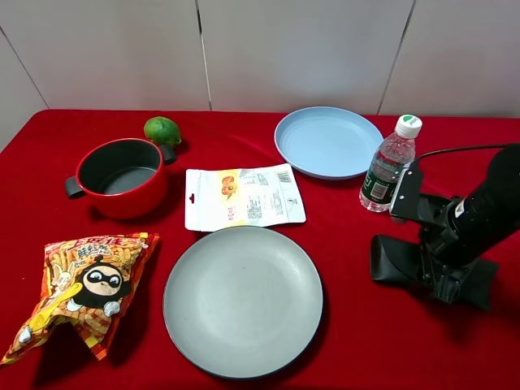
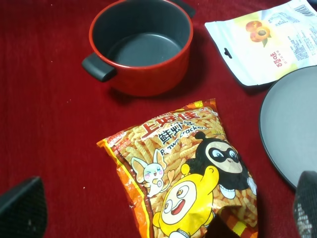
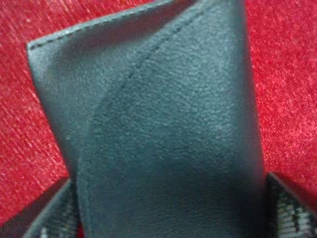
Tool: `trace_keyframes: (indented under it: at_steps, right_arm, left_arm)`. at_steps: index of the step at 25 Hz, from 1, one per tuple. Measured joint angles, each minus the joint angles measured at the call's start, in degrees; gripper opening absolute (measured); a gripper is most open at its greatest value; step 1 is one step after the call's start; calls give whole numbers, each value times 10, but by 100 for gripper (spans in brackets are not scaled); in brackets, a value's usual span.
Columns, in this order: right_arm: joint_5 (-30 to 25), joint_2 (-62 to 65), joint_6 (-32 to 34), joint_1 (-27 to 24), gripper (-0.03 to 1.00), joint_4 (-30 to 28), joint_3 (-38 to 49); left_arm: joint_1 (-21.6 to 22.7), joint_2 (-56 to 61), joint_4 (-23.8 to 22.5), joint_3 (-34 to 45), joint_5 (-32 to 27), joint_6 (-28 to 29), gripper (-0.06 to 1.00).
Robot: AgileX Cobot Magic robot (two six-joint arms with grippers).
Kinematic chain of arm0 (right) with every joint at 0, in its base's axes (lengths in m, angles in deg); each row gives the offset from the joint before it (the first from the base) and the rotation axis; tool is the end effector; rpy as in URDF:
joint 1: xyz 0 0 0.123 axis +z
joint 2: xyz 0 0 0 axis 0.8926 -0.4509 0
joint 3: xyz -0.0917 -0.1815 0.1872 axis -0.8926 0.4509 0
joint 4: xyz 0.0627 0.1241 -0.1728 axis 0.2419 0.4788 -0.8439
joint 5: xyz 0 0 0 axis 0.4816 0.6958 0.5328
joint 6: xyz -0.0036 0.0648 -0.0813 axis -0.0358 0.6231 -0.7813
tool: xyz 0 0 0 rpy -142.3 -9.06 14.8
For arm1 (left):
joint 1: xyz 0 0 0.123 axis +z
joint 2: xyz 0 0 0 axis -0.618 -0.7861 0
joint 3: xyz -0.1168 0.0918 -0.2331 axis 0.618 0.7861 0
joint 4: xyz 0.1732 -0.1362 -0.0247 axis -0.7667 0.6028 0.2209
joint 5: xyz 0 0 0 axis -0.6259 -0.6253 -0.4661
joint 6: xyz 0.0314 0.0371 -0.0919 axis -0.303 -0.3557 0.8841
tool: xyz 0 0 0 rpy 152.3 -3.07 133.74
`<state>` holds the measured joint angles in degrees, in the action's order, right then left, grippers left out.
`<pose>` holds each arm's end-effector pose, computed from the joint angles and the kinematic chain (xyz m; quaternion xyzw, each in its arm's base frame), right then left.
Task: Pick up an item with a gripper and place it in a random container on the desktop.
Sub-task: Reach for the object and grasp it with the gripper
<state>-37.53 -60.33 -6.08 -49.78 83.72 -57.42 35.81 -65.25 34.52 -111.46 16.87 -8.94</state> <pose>0.2049 0.0491 0.1104 -0.5361 0.8393 -0.0286 0.0857 -0.0120 -0.0090 0.2548 0.1046 0.8467 -0.0107 0.5215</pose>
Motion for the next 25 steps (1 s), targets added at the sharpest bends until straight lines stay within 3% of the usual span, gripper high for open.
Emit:
trace_keyframes:
  at_steps: [3, 25]
  right_arm:
    - [-1, 1, 0, 0, 42, -4, 0]
    - [-6, 3, 0, 0, 39, -17, -1]
  left_arm:
    - [0, 0, 0, 0, 0, 0, 100]
    - [0, 0, 0, 0, 0, 0, 100]
